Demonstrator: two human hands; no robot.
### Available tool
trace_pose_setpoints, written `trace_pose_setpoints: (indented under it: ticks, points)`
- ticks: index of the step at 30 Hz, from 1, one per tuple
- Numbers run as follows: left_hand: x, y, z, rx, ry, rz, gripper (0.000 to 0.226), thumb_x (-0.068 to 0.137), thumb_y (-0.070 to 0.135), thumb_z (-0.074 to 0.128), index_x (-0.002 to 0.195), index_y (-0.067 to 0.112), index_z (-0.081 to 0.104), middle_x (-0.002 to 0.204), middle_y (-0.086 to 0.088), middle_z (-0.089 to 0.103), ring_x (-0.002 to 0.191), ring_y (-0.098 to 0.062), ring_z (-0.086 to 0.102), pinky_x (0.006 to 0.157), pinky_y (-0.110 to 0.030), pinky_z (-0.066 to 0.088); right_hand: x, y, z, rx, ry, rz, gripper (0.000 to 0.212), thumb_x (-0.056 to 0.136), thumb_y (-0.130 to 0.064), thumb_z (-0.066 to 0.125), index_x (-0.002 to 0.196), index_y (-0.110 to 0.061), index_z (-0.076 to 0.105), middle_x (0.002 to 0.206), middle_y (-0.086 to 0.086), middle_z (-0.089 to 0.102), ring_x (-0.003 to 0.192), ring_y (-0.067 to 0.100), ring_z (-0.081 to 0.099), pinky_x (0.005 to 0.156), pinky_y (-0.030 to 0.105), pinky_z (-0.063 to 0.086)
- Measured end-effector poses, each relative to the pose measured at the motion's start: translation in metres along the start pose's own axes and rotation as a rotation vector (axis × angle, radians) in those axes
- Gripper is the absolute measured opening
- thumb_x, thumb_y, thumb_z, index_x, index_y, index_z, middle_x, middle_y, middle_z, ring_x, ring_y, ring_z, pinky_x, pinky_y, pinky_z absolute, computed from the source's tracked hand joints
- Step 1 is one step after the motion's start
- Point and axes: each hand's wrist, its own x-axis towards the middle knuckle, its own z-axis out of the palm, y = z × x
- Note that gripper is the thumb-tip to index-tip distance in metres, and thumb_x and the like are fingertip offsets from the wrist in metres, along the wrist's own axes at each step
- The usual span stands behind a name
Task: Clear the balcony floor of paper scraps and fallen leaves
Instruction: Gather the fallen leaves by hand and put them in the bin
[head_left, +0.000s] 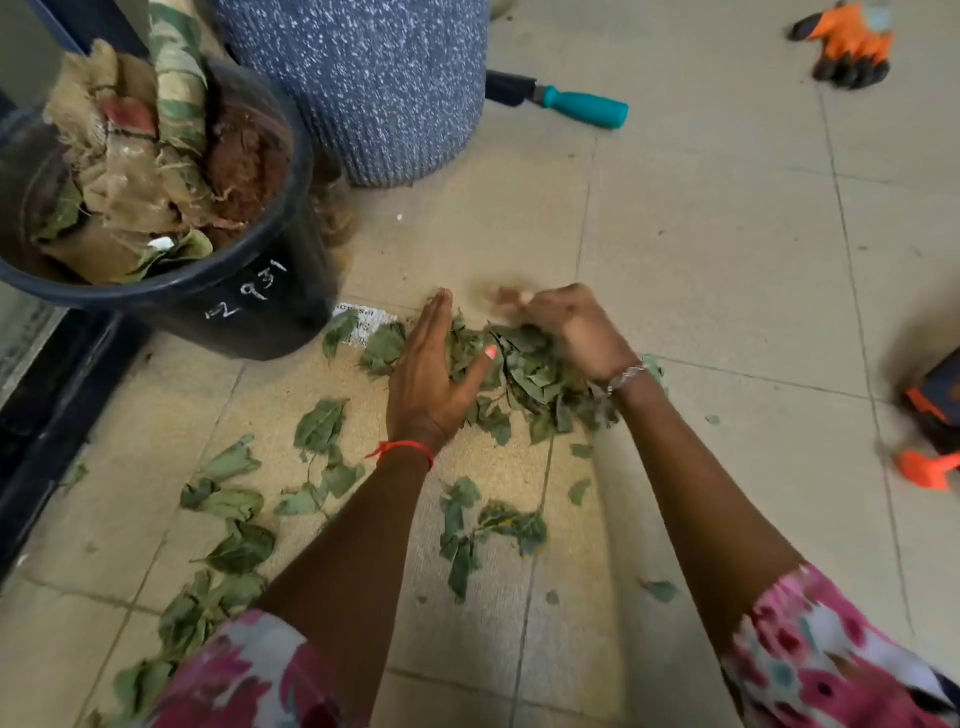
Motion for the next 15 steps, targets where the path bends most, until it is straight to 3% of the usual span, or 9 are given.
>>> trace_pose_setpoints:
  ticks: [2,3,5,8,10,13,15]
  points:
    - [-0.001,-0.001,0.001,0.07,-0.014,0.02,0.087,0.077,0.065,0.031,0.149,0.017,0.026,0.155,-0.002,0.026,0.143,-0.015,0.023,0.114,-0.03,0.019,-0.024,0.003,-0.016,0.024,0.398,0.003,0.036,0.099,-0.019,0.041,0.099,0.005,0.068,0.109,0.028,0.064,0.092,0.03,0.065,0.072,0.03,0.047]
    - [0.0,-0.002,0.001,0.1,-0.016,0.031,0.085,0.077,0.064,0.03,0.148,0.017,0.028,0.155,-0.001,0.027,0.142,-0.015,0.024,0.113,-0.029,0.019,-0.036,0.01,-0.023,0.004,0.558,0.002,0.036,0.099,-0.022,0.041,0.106,0.001,0.068,0.115,0.023,0.063,0.102,0.025,0.062,0.08,0.026,0.047]
    - [0.002,-0.004,0.002,0.137,-0.025,0.044,0.083,0.077,0.062,0.029,0.147,0.017,0.031,0.154,-0.001,0.029,0.142,-0.015,0.024,0.114,-0.029,0.018,-0.059,0.028,-0.031,-0.069,0.703,0.107,0.041,0.099,-0.032,0.038,0.125,-0.006,0.057,0.134,0.013,0.053,0.127,0.02,0.047,0.102,0.019,0.036]
    - [0.003,-0.007,0.002,0.163,-0.033,0.062,0.081,0.078,0.061,0.03,0.145,0.018,0.035,0.153,0.0,0.031,0.142,-0.016,0.025,0.117,-0.034,0.02,-0.074,0.054,-0.018,-0.404,0.648,0.298,0.065,0.094,-0.05,0.021,0.145,-0.011,0.028,0.154,0.007,0.023,0.144,0.019,0.016,0.118,0.034,0.01]
    - [0.003,-0.007,0.003,0.167,-0.029,0.076,0.077,0.08,0.058,0.033,0.145,0.017,0.036,0.153,-0.001,0.033,0.142,-0.016,0.026,0.117,-0.035,0.02,-0.072,0.055,0.005,-0.604,0.559,0.26,0.068,0.091,-0.052,0.01,0.148,-0.015,0.019,0.157,0.002,0.012,0.145,0.015,0.007,0.119,0.033,0.003]
    - [0.003,-0.007,0.002,0.16,-0.023,0.081,0.07,0.083,0.051,0.039,0.143,0.015,0.039,0.152,-0.002,0.035,0.141,-0.017,0.028,0.117,-0.034,0.019,-0.07,0.036,0.04,-0.432,0.444,0.114,0.062,0.093,-0.054,0.012,0.145,-0.025,0.03,0.153,-0.001,0.027,0.142,0.015,0.021,0.117,0.038,0.019]
    - [0.002,-0.004,0.001,0.155,-0.027,0.085,0.072,0.082,0.053,0.038,0.143,0.015,0.04,0.151,-0.002,0.036,0.141,-0.016,0.028,0.118,-0.034,0.019,-0.079,0.026,0.05,-0.159,0.515,0.077,0.054,0.094,-0.053,0.021,0.139,-0.029,0.039,0.148,0.0,0.038,0.136,0.016,0.034,0.112,0.04,0.029]
